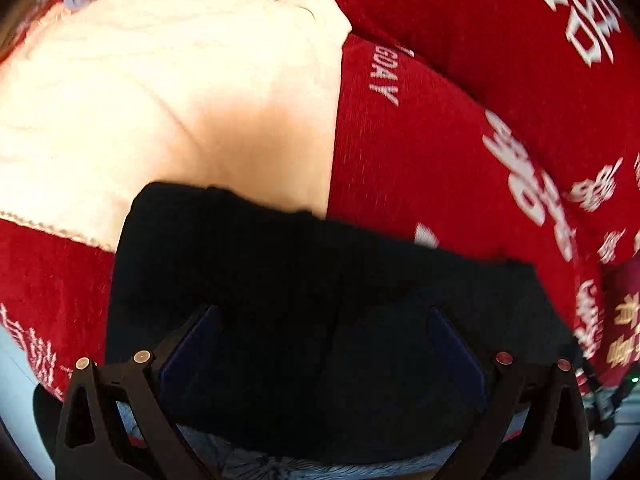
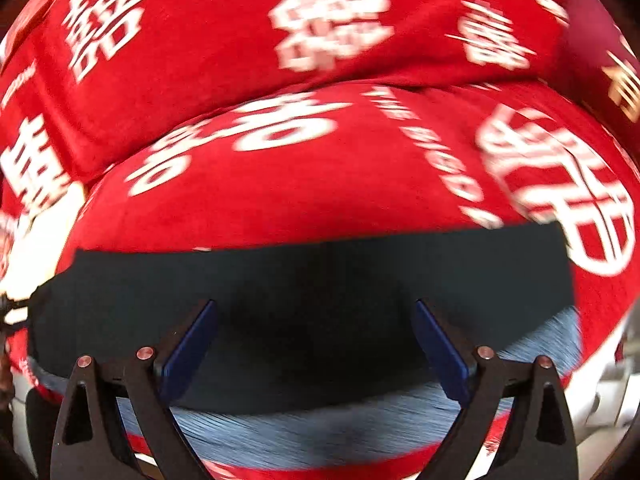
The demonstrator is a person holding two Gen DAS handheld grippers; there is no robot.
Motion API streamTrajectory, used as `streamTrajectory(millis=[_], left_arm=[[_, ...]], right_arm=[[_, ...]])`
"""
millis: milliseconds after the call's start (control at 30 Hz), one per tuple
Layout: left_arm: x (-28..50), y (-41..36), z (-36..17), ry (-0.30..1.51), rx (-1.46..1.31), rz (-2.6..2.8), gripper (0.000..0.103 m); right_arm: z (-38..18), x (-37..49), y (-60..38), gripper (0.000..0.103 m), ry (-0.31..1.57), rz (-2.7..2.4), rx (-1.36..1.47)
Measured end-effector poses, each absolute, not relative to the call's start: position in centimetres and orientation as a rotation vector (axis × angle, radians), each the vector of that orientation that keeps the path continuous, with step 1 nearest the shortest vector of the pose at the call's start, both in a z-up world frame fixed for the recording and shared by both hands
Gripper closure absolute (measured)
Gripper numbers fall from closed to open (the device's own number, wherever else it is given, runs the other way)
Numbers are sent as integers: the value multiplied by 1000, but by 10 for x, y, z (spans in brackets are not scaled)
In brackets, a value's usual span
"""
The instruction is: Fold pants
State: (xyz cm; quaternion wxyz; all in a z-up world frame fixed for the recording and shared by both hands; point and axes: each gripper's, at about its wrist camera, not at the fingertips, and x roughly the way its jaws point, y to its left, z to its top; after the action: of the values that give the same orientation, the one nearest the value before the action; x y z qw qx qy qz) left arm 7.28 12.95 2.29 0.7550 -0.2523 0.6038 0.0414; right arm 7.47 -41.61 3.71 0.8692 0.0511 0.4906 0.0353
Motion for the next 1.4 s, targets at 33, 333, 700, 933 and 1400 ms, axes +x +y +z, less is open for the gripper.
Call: streamTrajectory(millis=[33,333,700,933,1400], left_arm=[[74,131,23,1323,-573,71,0],[25,164,-9,1397,-489,113,0],[-11,6,31,1303,-170,22,0],[-5,-36,-8,1374,-78,101,0],[-35,81,-36,1427,-494,172,0]], right_arm=[[35,82,-399,5,1065,109,91],[-13,56,-350,0,1176,152,-213],[13,-26,-263,0,989,171,-162],[-27,-50,-177,0,940,156,-347],[-43,-28,-397,0,1069,-91,65]])
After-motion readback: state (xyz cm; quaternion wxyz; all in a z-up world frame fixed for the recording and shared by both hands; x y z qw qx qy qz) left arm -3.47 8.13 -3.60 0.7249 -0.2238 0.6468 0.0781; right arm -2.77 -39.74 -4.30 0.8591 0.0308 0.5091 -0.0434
